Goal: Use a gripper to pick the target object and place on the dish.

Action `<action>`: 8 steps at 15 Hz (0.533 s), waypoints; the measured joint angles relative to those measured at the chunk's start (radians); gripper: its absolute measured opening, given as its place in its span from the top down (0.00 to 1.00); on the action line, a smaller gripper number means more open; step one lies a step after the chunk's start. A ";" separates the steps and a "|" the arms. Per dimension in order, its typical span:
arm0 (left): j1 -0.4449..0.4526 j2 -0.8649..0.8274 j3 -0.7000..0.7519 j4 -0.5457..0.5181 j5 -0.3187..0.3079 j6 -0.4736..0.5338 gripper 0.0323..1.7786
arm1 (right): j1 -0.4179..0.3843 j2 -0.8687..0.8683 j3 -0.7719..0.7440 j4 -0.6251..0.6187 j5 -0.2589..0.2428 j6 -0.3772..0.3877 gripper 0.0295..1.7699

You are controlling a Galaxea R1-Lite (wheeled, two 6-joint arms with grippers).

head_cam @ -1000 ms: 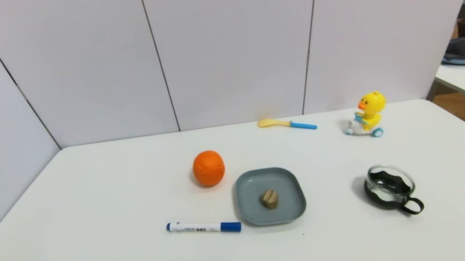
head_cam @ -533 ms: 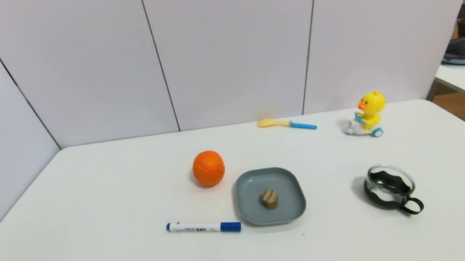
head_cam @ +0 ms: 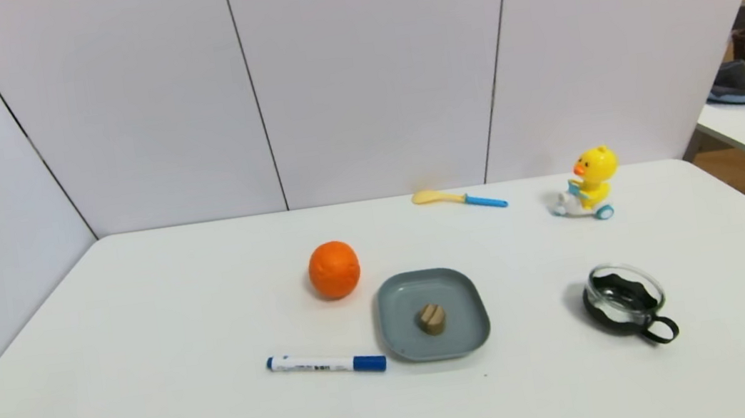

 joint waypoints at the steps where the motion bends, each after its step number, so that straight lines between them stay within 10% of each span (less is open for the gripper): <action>1: 0.000 -0.002 0.009 -0.008 -0.007 0.000 0.05 | 0.000 0.000 0.000 0.000 0.000 0.000 0.03; 8: 0.000 -0.005 0.029 -0.033 -0.006 -0.022 0.05 | 0.000 0.000 0.000 0.000 0.000 0.000 0.03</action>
